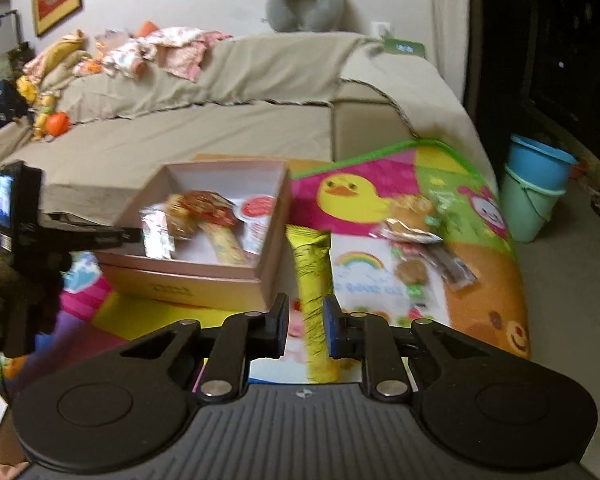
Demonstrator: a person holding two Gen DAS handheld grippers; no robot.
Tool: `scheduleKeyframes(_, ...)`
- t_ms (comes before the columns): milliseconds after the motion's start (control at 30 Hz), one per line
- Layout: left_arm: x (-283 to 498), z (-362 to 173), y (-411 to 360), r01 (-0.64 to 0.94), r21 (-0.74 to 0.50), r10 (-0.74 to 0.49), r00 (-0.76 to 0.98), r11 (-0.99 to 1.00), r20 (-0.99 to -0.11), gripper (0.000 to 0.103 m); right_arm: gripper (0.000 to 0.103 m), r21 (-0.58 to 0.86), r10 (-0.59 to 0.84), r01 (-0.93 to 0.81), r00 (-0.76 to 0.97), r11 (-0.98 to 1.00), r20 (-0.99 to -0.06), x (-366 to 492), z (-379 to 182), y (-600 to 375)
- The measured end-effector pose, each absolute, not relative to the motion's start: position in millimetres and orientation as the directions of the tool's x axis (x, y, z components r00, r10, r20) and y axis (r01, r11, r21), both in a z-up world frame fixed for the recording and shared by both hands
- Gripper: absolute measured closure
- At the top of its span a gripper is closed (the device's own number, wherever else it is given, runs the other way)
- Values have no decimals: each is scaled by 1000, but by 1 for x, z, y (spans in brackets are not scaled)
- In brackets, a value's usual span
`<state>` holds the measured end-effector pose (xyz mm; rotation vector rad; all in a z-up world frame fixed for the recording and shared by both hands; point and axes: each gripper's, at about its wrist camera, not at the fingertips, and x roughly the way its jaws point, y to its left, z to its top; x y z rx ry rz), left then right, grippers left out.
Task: Organize objects
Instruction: 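Carry the yellow cheese stick into the box and release it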
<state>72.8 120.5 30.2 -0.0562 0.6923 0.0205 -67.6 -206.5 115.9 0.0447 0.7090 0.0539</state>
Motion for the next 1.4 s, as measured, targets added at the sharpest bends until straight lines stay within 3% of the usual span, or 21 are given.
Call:
scheduleKeyframes(267,77,28,123,-7,-42,-21,781,999,-624,86,84,-35,16,-51,755,998,-655,-63,105,-191)
scheduleKeyframes(333,77,28,122,-8,-44,-21,778,999,-628,86,78,-54,2,-50,749,997,-663,-56,95,-192)
scheduleKeyframes(500,76,28,122,-19,-47,-15,772,999,-636,87,76,-42,18,-66,712,997,-702,-27,64,-196)
scheduleKeyframes(600,77,27,122,-26,-43,-8,763,999,-647,87,67,-50,14,-75,682,996,-731,-4,39,-196)
scheduleKeyframes(667,77,27,121,-32,-43,-4,760,999,-650,87,67,-39,13,-63,662,997,-749,8,24,-199)
scheduleKeyframes(733,78,27,120,-36,-44,-2,757,998,-654,88,74,-22,28,-66,669,998,-743,9,21,-200)
scheduleKeyframes(767,78,27,120,-36,-40,1,756,999,-654,88,81,-17,38,-76,666,997,-745,7,22,-199)
scheduleKeyframes(1067,76,28,119,-45,-38,9,755,998,-656,88,81,20,30,-22,683,1000,-730,-46,58,-221)
scheduleKeyframes(1400,74,27,123,-58,-69,-1,756,996,-654,88,81,159,168,-97,832,982,-529,-55,154,-204)
